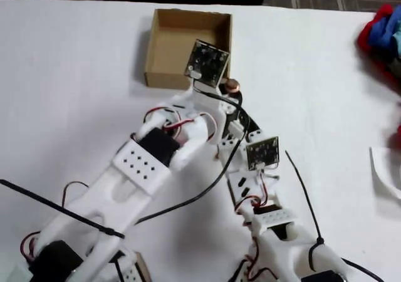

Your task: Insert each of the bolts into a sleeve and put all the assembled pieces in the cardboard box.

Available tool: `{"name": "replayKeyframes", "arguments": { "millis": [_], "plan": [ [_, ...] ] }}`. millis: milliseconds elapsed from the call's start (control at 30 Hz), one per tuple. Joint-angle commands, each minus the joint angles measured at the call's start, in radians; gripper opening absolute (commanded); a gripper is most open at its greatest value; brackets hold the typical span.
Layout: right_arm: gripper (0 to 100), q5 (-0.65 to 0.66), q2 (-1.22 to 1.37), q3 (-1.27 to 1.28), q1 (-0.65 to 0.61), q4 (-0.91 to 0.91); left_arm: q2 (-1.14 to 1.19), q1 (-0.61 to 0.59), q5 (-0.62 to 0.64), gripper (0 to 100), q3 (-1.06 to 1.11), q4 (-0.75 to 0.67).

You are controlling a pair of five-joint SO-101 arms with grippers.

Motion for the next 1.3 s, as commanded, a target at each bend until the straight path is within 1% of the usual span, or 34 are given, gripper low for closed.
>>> {"name": "replayKeyframes", "arguments": {
  "millis": [0,300,467,533,567,633,700,767,1000,1133,1267],
  "plan": [
    [2.1,0.008,-0.038,-0.038,-0.001,0.001,-0.048,0.011,0.005,3,-0.033,0.002],
    [2.1,0.006,-0.039,-0.038,-0.001,0.001,-0.040,0.012,0.005,3,0.042,-0.002],
    [2.1,0.006,-0.039,-0.038,-0.002,0.001,-0.040,0.012,0.003,3,0.044,0.003],
    [2.1,0.006,-0.039,-0.038,-0.002,0.001,-0.041,0.012,-0.025,3,0.042,-0.002],
    [2.1,0.006,-0.039,-0.038,-0.002,0.001,-0.041,0.012,-0.054,4,0.042,-0.002],
    [2.1,0.006,-0.039,-0.038,-0.002,0.001,-0.044,0.012,-0.103,9,0.042,0.002],
    [2.1,0.006,-0.039,-0.038,-0.002,0.001,-0.046,0.012,-0.117,15,0.042,0.005],
    [2.1,0.006,-0.039,-0.038,-0.002,0.001,-0.046,0.011,-0.117,19,0.042,0.005],
    [2.1,0.006,-0.039,-0.038,-0.002,0.001,-0.048,0.011,-0.123,20,0.041,0.005],
    [2.1,0.006,-0.039,-0.038,-0.002,0.001,-0.048,0.009,-0.124,20,0.004,0.051],
    [2.1,0.006,-0.039,-0.037,-0.002,0.001,-0.048,-0.046,-0.124,20,-0.048,0.098]
  ]
}}
